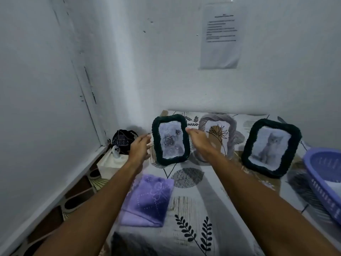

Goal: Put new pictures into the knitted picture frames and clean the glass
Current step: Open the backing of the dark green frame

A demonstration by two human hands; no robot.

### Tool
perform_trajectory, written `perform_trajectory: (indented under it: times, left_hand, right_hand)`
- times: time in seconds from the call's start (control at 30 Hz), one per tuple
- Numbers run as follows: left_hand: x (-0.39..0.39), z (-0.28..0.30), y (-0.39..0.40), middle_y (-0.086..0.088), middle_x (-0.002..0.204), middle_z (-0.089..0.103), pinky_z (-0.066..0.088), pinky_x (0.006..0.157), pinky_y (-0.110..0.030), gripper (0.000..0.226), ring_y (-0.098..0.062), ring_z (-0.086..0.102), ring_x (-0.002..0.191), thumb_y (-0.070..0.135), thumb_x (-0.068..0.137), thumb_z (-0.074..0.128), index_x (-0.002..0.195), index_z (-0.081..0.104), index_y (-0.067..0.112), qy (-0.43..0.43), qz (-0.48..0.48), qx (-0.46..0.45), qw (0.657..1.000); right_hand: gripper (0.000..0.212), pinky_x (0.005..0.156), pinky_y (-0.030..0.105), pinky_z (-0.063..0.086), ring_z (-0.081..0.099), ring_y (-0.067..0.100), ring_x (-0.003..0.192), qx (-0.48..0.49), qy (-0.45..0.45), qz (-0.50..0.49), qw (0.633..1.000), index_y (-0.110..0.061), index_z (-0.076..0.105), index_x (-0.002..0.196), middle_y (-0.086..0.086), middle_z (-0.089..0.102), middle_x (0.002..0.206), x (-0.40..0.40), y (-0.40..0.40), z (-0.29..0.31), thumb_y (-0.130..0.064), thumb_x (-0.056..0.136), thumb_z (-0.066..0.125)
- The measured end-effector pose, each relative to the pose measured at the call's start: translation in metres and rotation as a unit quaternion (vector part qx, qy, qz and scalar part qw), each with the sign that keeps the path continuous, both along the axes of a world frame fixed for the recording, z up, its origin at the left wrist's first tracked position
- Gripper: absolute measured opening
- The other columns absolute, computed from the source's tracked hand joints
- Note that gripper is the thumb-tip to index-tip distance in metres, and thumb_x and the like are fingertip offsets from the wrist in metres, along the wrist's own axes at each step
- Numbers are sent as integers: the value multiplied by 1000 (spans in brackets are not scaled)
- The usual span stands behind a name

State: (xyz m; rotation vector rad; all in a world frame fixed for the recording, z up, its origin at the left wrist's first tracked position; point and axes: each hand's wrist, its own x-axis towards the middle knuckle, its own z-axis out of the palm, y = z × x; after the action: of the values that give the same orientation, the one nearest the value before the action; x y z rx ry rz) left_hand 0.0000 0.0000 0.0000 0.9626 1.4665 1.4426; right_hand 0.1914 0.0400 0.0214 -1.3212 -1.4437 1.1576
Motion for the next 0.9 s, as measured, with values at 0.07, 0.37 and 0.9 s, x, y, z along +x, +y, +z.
perform_trajectory:
  times: [0.07,0.37,0.9]
  left_hand:
    - [4,2,7,-3,130,50,42,95,-42,38,-22,47,119,36,100,42,133,48,17,-2,-27,-23,999]
    - [29,8,14,-7,127,58,46,89,-42,48,-20,56,103,43,103,29,133,50,14,-20,-51,-29,998]
    - [57,50,-36,-6,124,57,51,83,-43,53,-21,59,102,47,103,19,134,49,17,26,-114,22,993]
  right_hand:
    - [65,109,41,32,41,27,132,0,-7,-17,1000,-6,38,143,11,41,148,-5,13,-6,-49,95,44]
    - [85,106,49,39,53,28,120,-42,6,36,998,-11,52,133,8,57,132,-3,37,-40,-72,74,45]
    - [32,79,34,56,67,21,93,10,124,-31,992,-9,60,125,10,69,108,80,-55,12,-22,97,52]
